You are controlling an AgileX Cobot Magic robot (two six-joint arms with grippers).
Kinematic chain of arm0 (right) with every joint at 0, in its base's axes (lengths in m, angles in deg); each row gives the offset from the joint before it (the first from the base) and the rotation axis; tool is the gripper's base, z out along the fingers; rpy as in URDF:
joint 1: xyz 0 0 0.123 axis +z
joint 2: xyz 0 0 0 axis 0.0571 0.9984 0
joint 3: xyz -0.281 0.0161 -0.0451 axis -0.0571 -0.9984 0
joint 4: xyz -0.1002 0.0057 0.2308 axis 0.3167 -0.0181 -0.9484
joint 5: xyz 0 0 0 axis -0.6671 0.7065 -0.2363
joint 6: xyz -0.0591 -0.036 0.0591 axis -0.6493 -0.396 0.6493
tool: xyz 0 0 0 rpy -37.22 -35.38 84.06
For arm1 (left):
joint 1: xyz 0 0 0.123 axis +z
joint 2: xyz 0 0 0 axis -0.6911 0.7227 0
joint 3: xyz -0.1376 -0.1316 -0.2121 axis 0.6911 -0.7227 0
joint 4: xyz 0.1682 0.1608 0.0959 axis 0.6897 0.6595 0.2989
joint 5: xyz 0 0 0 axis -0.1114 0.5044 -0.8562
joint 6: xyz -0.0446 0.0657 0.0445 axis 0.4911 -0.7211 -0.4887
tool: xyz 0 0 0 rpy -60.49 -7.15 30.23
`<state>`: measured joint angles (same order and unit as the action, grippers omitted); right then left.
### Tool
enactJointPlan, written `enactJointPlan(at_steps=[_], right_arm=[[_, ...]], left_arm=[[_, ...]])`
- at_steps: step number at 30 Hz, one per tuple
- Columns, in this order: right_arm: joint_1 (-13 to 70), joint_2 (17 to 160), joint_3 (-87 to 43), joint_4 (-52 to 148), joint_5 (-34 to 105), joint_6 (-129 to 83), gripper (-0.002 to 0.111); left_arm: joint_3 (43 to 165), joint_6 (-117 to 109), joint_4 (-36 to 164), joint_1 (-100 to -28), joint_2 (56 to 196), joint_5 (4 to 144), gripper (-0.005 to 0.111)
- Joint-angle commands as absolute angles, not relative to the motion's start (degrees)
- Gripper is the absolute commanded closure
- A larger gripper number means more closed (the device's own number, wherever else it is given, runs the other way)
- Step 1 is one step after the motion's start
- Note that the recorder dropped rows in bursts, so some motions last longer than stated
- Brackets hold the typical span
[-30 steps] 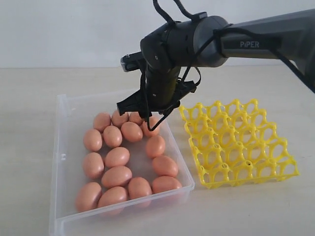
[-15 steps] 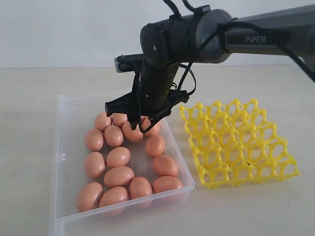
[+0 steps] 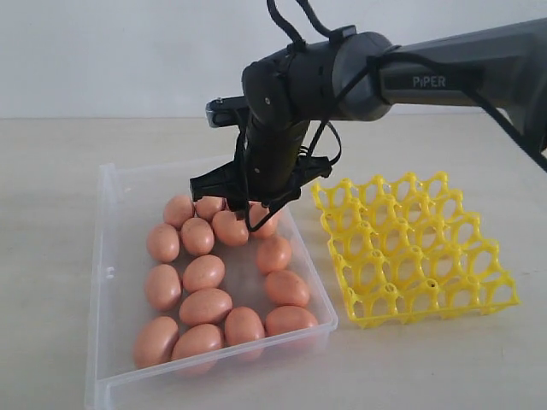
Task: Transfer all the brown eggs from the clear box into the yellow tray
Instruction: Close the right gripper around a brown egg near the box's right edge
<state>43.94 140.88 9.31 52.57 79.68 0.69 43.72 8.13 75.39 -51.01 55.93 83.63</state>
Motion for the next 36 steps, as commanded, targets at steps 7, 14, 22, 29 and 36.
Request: enactJointPlan(at_steps=[7,14,22,29,36], right_arm=[[43.65,142.41,9.46,61.06,77.35,7.14,0.066],[42.26,142.68,9.46,58.68,78.29,7.62,0.047],[41.52,143.28,9.46,58.80,78.41,8.82,0.047],[41.52,143.52,9.46,58.91,78.33,9.29,0.047],[41.52,143.52,9.46,58.91,77.11,9.97,0.047]], left_arm=[[43.49,8.42,75.26,-51.34,55.88,83.45,0.103],[43.49,8.42,75.26,-51.34,55.88,83.45,0.103],[43.49,8.42,75.26,-51.34,55.88,83.45,0.103],[43.49,8.42,75.26,-51.34,55.88,83.45,0.103],[43.49,8.42,75.26,-51.34,55.88,83.45,0.103]])
